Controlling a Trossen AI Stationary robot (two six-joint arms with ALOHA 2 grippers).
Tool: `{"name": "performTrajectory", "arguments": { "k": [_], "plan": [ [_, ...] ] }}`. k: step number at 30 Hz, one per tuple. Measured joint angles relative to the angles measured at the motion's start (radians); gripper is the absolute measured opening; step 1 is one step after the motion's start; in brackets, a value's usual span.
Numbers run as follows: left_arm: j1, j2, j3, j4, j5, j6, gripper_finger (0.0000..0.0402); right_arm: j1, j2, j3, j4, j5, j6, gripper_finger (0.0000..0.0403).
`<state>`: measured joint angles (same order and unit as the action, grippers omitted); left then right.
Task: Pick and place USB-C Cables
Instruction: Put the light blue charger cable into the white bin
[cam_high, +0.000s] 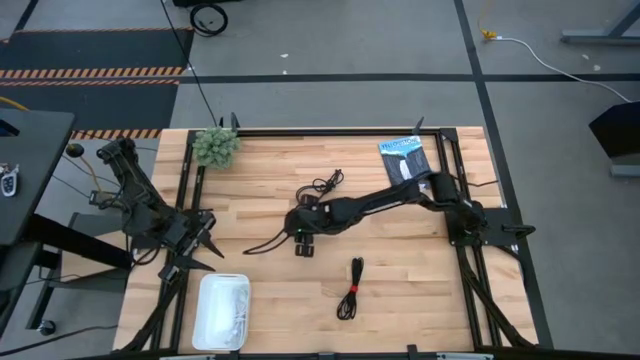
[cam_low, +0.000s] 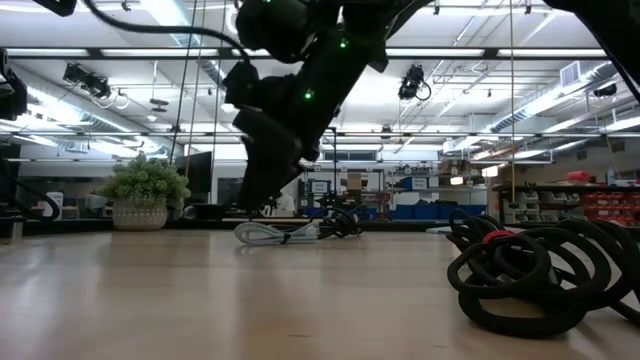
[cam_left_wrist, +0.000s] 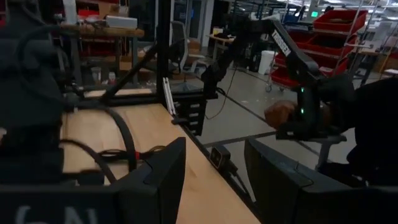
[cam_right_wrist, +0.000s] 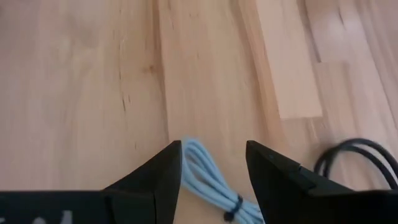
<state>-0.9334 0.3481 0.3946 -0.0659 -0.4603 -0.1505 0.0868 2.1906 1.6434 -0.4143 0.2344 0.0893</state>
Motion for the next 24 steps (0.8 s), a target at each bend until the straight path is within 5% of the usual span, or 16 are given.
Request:
{"name": "performTrajectory", "arguments": {
  "k": [24],
  "plan": [
    [0.000,-0.001,0.000,-0.021,-0.011,0.005,0.0172,0.033,0.050,-0.018,0.033,0.059,-0.058,0.0207]
  ]
}}
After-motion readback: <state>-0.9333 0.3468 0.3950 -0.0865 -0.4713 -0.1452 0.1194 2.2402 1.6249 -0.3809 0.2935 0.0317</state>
